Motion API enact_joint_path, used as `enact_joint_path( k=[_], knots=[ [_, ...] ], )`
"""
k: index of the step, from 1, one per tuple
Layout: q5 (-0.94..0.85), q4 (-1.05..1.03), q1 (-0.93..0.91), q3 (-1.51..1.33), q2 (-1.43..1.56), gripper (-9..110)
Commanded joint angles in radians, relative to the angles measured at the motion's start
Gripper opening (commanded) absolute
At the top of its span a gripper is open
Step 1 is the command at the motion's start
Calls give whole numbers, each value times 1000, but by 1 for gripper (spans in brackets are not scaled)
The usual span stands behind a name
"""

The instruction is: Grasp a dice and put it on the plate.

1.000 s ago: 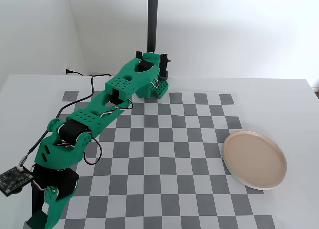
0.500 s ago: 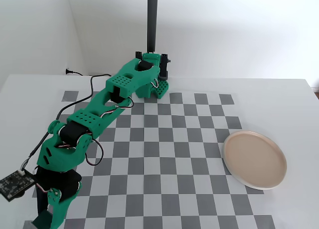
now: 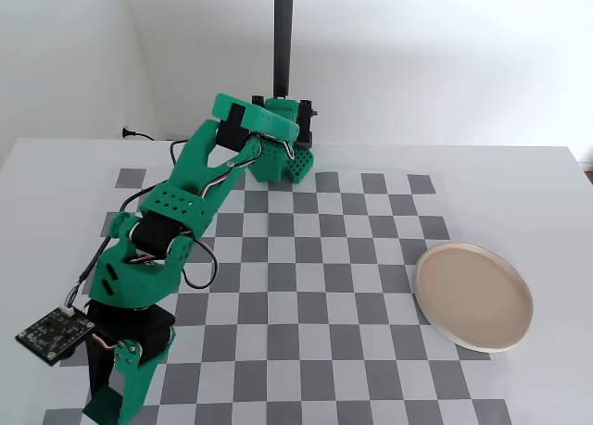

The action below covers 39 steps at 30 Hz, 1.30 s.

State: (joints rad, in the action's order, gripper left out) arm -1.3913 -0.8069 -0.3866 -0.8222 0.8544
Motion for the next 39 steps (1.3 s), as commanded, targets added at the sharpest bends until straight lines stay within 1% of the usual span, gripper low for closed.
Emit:
enact_joint_path(
  k=[1, 7, 16, 20, 26, 33, 39],
  knots=[
    [-17, 81, 49, -126, 318, -4],
    [-35, 127, 118, -327, 489, -4],
    [-61, 112, 261, -538, 703, -4],
    [-95, 204, 336, -723, 827, -4],
    [-81, 141, 449, -779, 917, -4],
    [-80, 176, 588, -887, 1017, -4],
    [-38, 89, 721, -897, 1075, -4]
  ],
)
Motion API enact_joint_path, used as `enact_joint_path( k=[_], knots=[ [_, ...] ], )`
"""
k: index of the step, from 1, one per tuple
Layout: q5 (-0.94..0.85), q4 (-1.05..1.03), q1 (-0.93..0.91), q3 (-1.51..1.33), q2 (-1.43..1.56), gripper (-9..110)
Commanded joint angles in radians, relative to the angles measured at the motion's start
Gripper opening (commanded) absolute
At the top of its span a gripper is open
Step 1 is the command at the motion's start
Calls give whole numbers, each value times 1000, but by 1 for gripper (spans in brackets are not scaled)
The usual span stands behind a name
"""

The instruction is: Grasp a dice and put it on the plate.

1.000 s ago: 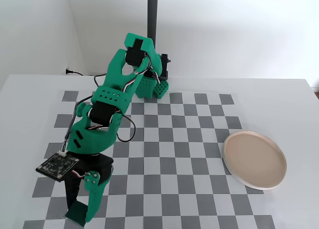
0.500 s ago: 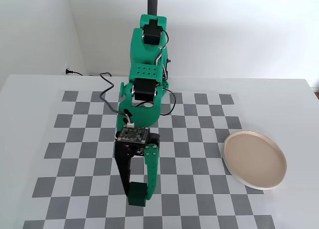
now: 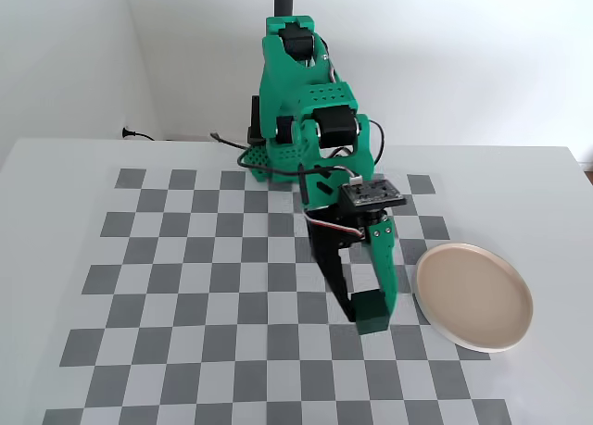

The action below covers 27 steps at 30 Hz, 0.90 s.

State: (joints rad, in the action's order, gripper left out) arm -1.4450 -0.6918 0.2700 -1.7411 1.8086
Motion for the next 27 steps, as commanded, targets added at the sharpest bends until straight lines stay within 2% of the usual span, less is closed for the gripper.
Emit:
enact_joint_path(
  k=[1, 17, 27],
  knots=[
    [23, -40, 84, 21, 126, -4],
    [48, 11, 341, 29, 25, -4],
    [-21, 11, 466, 31, -58, -4]
  ],
)
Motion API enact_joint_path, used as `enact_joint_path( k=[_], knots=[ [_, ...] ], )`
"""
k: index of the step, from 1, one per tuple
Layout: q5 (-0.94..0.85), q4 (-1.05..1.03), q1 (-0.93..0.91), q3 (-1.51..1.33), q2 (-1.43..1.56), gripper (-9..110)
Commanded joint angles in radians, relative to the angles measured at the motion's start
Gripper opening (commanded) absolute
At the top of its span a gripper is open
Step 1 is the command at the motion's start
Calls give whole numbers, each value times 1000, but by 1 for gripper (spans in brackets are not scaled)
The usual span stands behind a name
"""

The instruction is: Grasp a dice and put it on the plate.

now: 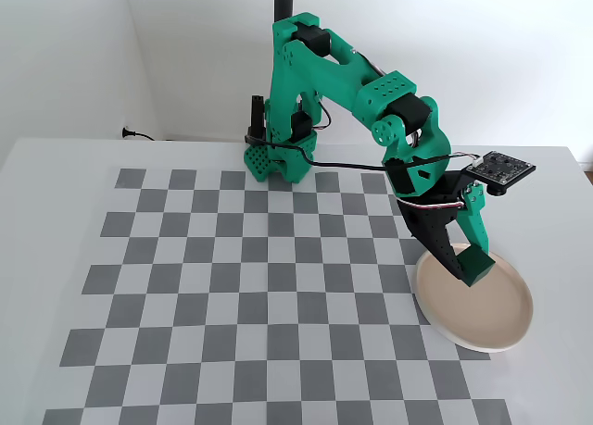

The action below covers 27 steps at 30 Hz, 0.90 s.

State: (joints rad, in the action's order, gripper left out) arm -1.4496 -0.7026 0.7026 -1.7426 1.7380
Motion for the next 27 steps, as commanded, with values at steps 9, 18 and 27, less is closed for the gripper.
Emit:
enact_joint_path(
  k=[9, 18, 27],
  knots=[
    [48, 64, 137, 112, -178, -4],
    [77, 133, 213, 215, -411, -4],
    [120, 48, 184, 445, -563, 11]
  ],
)
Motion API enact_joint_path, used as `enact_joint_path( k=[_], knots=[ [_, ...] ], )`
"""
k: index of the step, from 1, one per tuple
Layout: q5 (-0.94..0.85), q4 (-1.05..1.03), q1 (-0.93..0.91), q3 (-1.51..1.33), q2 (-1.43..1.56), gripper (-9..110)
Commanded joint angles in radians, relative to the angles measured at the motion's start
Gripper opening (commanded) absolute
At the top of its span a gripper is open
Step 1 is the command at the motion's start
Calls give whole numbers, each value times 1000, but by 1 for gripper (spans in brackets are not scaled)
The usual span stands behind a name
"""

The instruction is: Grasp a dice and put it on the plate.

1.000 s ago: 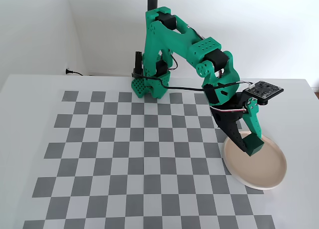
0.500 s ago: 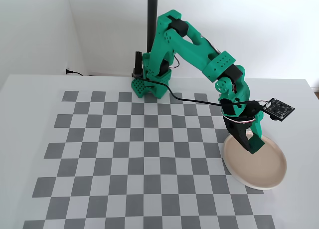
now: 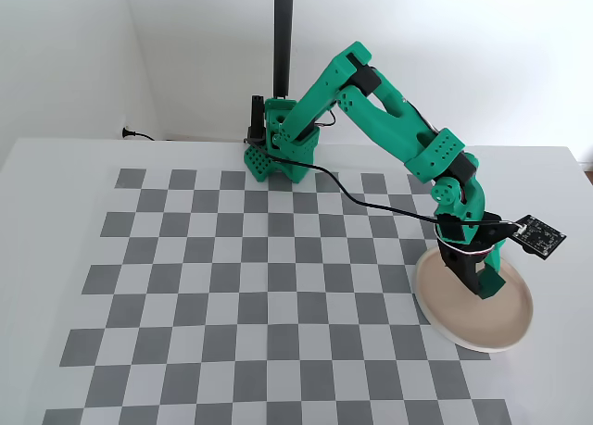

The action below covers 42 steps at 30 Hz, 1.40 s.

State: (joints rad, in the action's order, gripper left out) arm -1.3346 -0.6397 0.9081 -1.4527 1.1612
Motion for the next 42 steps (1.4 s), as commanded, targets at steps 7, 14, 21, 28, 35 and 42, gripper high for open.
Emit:
enact_joint_path(
  k=[7, 14, 21, 28, 35, 42],
  knots=[
    [-3, -14, -60, 192, -15, 12],
    [-8, -43, -69, 192, 38, 8],
    [-8, -114, -78, 192, 123, 8],
    [-8, -232, -92, 192, 265, 5],
    [0, -365, -144, 189, 436, 0],
    [29, -522, -225, 153, 658, -4]
  ],
)
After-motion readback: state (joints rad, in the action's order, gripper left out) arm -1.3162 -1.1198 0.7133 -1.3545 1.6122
